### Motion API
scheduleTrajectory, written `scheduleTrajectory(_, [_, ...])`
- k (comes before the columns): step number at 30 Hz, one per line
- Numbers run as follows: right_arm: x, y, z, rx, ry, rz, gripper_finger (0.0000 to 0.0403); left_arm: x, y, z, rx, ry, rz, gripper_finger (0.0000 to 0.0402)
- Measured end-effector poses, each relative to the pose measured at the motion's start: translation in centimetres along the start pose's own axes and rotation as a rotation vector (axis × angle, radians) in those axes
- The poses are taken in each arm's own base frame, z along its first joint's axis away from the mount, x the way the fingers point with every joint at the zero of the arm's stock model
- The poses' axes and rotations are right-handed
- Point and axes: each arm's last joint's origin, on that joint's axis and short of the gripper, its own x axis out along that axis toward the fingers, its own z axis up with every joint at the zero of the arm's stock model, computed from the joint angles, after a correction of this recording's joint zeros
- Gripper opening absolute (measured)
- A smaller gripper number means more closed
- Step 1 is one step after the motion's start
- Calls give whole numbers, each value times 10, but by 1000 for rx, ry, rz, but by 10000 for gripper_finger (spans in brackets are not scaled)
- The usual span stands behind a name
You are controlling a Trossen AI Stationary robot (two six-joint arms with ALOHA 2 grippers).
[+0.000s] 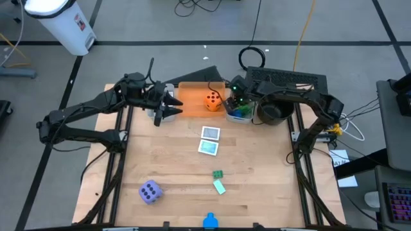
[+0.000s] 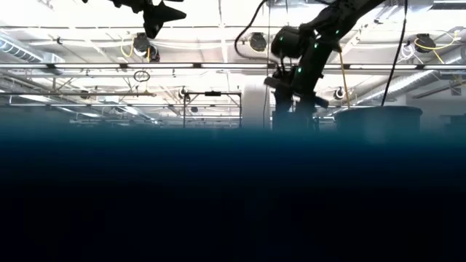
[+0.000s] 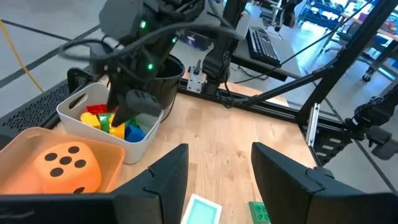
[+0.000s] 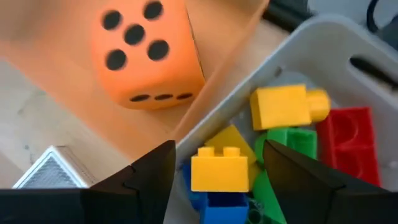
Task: Pick & Place Toys
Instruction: Put the blue deck of cards into the left gray bin
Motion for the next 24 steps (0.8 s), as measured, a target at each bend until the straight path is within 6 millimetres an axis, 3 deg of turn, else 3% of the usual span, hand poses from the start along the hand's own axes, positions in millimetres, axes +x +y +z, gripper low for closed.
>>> scheduleTrajectory(4, [-24, -1, 8, 4, -97, 44, 231, 0, 0, 0, 1, 1, 0, 182])
scheduleTrajectory(8, [-53, 1, 19, 139, -239, 134, 227, 0, 0, 0, 41, 1, 1, 182])
scheduleTrajectory(13, [-86, 11, 31, 214, -399, 360, 227, 0, 0, 0, 49, 1, 1, 182])
scheduleTrajectory(20, [-106, 39, 37, 332, -528, 612, 226, 2, -2, -1, -18, 8, -10, 182])
scheduleTrajectory(24, [-109, 67, 27, 286, -513, 746, 226, 4, -7, -4, -27, 36, -31, 182])
